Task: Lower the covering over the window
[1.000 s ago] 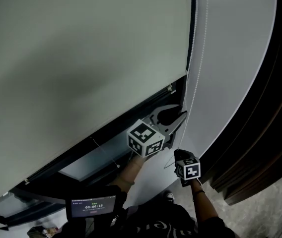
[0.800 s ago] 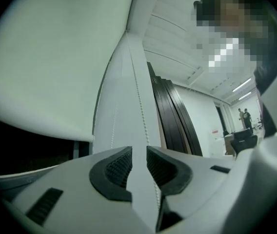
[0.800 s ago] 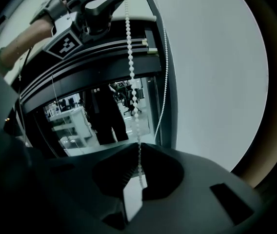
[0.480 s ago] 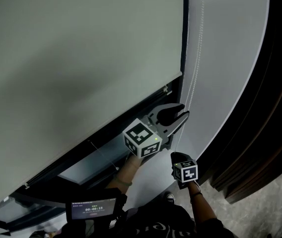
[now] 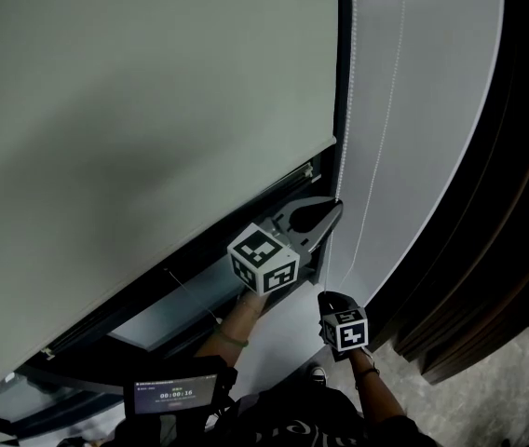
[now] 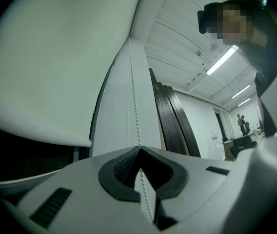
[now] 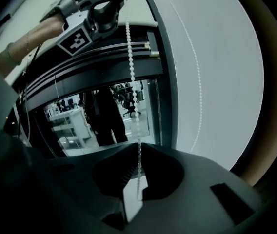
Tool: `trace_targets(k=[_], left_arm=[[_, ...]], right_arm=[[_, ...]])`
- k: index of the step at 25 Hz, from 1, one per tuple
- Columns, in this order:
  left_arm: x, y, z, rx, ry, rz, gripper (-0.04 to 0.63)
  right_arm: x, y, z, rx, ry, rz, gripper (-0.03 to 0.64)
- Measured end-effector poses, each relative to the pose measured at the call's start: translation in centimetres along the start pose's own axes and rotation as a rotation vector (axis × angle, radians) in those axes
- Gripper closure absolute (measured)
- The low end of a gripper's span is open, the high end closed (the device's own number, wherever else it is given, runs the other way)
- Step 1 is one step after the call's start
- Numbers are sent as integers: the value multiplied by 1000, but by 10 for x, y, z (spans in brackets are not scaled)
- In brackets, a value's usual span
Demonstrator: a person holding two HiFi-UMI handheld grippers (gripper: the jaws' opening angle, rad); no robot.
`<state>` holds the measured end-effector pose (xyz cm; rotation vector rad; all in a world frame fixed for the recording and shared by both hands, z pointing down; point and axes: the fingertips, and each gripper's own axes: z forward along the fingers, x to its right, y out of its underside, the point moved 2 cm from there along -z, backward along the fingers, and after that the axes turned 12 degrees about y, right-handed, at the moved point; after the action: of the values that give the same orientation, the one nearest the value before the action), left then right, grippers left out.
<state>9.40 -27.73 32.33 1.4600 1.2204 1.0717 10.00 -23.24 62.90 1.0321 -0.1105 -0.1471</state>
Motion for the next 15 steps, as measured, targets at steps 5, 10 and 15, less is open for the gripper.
trace_targets(k=[5,10,15], left_arm=[[-6,-3,-12,23,-29,7,594],[-4,38,-23,-168,-46,21,594],[6,133,-47,-305,-64,-137,594]], right_arm=[[14,-14,-18,89,86,-65,595],[29,-82,-50,253,108,-69,595],[37,-180,-100,462,30,-55,594]])
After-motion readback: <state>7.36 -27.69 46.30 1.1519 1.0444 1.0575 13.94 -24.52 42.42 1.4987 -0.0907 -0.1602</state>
